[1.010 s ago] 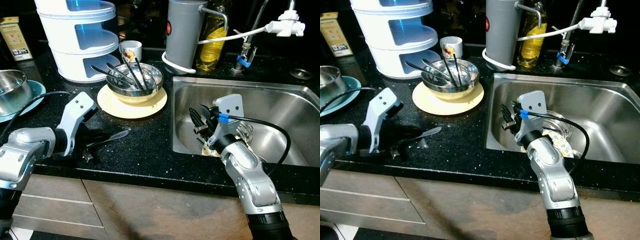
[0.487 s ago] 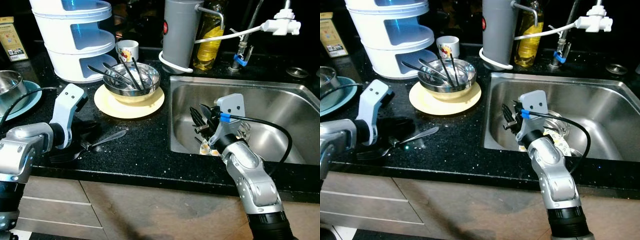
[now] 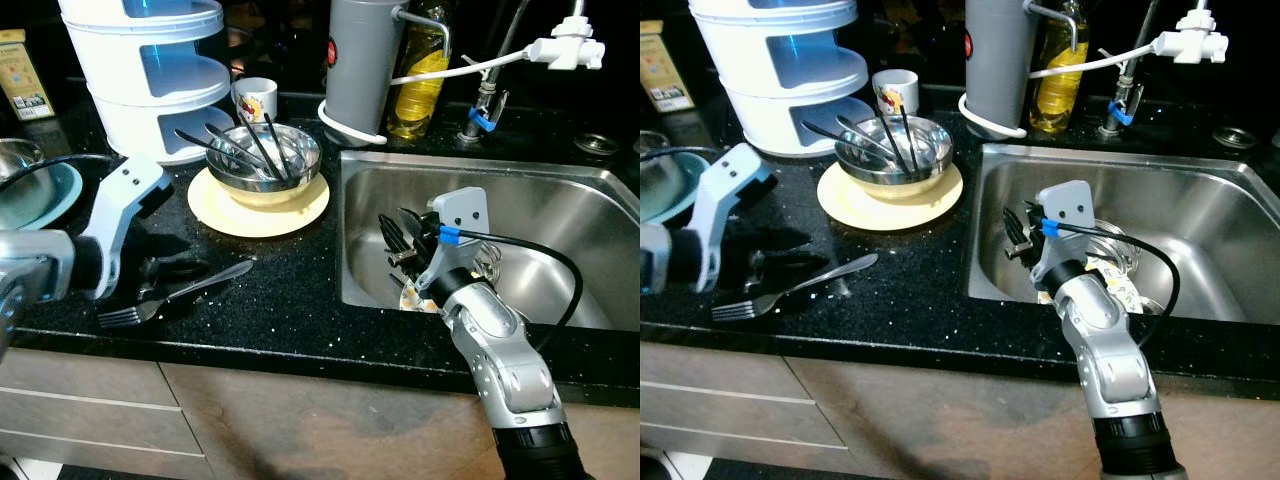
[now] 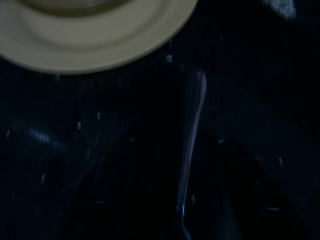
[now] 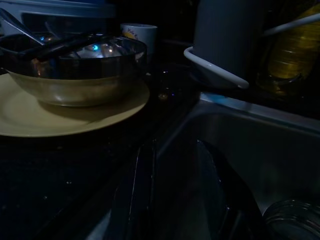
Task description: Kitchen organization
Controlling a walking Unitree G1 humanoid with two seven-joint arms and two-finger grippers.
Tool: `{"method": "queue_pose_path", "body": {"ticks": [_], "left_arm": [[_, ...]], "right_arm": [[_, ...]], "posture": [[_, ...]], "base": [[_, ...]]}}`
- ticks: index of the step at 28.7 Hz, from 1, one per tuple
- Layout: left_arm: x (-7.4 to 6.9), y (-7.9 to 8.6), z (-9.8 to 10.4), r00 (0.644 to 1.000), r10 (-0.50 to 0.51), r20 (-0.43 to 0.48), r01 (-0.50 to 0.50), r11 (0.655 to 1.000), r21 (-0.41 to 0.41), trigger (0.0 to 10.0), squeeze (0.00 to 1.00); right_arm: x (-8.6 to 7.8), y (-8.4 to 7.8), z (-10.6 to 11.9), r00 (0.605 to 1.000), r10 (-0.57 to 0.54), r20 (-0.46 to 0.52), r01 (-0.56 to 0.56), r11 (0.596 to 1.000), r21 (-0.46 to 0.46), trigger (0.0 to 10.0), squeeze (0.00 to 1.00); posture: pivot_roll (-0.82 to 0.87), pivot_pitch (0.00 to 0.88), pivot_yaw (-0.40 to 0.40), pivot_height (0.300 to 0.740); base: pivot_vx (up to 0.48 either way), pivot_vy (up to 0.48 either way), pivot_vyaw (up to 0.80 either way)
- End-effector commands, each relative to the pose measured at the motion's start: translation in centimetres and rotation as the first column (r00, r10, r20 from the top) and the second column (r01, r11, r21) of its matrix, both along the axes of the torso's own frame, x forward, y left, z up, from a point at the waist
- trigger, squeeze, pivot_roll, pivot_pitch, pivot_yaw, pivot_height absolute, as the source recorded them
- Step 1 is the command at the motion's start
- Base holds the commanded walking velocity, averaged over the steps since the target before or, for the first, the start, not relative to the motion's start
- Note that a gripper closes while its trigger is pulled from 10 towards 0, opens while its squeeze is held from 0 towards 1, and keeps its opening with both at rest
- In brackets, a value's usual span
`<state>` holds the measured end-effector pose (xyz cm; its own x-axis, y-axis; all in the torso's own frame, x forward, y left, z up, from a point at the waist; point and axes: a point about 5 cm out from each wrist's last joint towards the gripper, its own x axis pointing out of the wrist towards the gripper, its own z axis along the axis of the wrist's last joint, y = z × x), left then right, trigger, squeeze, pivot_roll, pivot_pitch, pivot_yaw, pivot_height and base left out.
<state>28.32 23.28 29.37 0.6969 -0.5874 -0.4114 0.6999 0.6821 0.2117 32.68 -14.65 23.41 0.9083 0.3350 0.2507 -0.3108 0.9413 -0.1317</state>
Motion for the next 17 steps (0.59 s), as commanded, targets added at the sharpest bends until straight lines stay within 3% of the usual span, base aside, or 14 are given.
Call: {"method": "queue_pose_path", "body": {"ticks": [1, 3, 9, 10, 11, 17], "left_arm": [[-0.4, 0.4, -0.1, 0.999, 0.016, -0.038, -0.016, 1.0, 0.014, 10.0, 1.0], [-1.4, 0.6, -0.4, 0.996, -0.018, -0.09, 0.022, 0.999, 0.041, 10.0, 1.0], [-1.7, 0.6, -2.2, 0.989, -0.008, -0.147, 0.023, 0.995, 0.097, 10.0, 1.0], [-1.8, 0.7, -2.6, 0.987, -0.01, -0.159, 0.029, 0.993, 0.115, 10.0, 0.07], [-1.8, 0.7, -3.3, 0.986, -0.019, -0.167, 0.045, 0.987, 0.153, 10.0, 0.0], [-1.5, 0.6, -4.4, 0.988, -0.046, -0.149, 0.073, 0.98, 0.184, 10.0, 0.0]], "right_arm": [[0.0, -0.1, -0.3, 1.0, -0.004, -0.015, 0.004, 1.0, 0.007, 10.0, 0.0], [-0.1, -0.1, -0.4, 1.0, -0.005, -0.017, 0.005, 1.0, 0.009, 10.0, 0.0], [-0.1, 0.0, -0.4, 1.0, -0.002, -0.015, 0.002, 1.0, 0.008, 10.0, 0.0], [-0.1, 0.0, -0.4, 1.0, -0.002, -0.014, 0.002, 1.0, 0.008, 10.0, 0.0], [-0.1, 0.0, -0.3, 1.0, -0.002, -0.012, 0.002, 1.0, 0.007, 10.0, 0.0], [-0.1, -0.1, -0.3, 1.0, -0.004, -0.01, 0.004, 1.0, 0.004, 10.0, 0.0]], "posture": [[-0.04, 0.158, -0.039, 0.74], [-0.04, 0.153, -0.039, 0.74], [-0.04, 0.143, -0.036, 0.74], [-0.04, 0.143, -0.036, 0.74], [-0.04, 0.138, -0.036, 0.74], [-0.04, 0.133, -0.034, 0.74]], "base": [[0.0, 0.0, 0.0], [0.0, 0.0, 0.0], [0.0, 0.0, 0.0], [0.0, 0.0, 0.0], [0.0, 0.0, 0.0], [0.0, 0.0, 0.0]]}}
